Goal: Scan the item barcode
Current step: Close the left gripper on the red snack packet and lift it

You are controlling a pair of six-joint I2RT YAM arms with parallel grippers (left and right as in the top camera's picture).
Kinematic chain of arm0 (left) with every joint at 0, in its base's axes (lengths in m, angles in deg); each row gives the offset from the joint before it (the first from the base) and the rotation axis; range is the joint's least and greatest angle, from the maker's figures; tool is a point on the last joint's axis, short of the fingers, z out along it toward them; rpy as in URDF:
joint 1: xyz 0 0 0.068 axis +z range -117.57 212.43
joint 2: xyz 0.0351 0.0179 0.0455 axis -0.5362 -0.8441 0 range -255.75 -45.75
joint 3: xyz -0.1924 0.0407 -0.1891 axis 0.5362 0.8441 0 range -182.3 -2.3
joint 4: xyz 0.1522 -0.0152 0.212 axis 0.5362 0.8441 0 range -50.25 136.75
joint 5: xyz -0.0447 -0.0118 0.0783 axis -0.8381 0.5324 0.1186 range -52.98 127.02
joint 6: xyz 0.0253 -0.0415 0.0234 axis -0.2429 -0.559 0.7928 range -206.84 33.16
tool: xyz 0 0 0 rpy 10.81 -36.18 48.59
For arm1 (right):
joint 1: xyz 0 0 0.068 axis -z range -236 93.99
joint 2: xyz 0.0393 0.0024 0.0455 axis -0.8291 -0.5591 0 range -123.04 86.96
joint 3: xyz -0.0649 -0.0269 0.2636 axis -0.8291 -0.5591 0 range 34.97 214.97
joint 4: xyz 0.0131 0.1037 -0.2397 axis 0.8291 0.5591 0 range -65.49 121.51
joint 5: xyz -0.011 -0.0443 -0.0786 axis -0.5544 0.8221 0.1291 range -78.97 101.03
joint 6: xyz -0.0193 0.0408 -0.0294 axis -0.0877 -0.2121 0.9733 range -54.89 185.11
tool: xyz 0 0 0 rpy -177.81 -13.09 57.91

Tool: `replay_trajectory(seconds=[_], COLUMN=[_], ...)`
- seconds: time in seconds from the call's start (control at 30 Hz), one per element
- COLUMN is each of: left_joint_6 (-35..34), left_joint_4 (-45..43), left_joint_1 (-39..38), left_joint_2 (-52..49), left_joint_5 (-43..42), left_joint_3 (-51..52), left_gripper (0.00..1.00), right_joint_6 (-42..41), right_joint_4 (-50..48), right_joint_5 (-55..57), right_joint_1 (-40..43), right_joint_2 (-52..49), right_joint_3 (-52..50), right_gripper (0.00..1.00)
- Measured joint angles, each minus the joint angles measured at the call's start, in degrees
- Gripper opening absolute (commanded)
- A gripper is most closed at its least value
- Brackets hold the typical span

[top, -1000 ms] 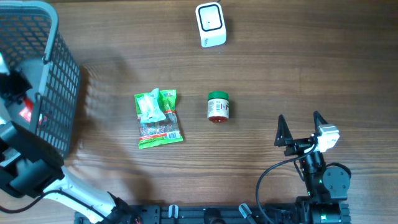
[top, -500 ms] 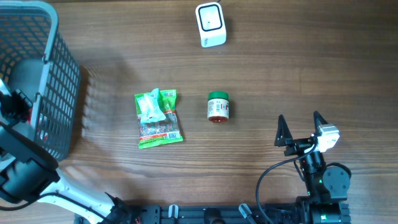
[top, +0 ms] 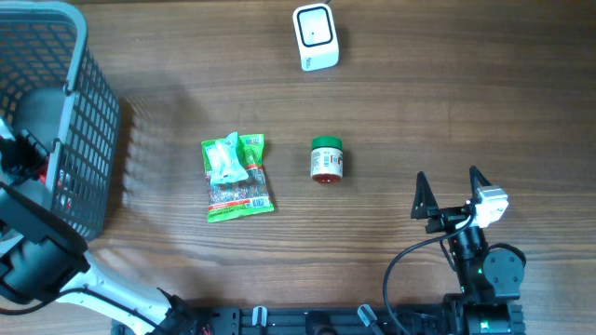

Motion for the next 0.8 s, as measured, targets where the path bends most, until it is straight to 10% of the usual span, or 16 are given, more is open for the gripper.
replay_trajectory(seconds=[0.2,0.47,0.63,0.8], left_joint_6=[-0.20,-0.44,0.02,-0.04], left_joint_4=[-0.13,-0.90,-5.95,-7.17], left_joint_1=[0.00,0.00,-0.11,-0.07], left_joint_2=[0.00,-0.04,-1.20,-0.94], left_joint_5=[-0.85,-0.87,0.09,-0.24], left_joint_3=[0.00,1.70,7.52,7.52], left_gripper=[0.85,0.88,0.35,0.22], right_joint_6=[0.00,0.00,0.00,0.00], right_joint_4=[0.00,0.00,0.00,0.00], right_joint_5=[0.00,0.00,0.00,0.00], right_joint_1=[0.00,0.00,0.00,0.00], right_joint_2=[0.00,0.00,0.00,0.00], right_joint_3=[0.00,-0.02,0.00,-0.02], right_gripper=[1.00,1.00,1.00,1.00])
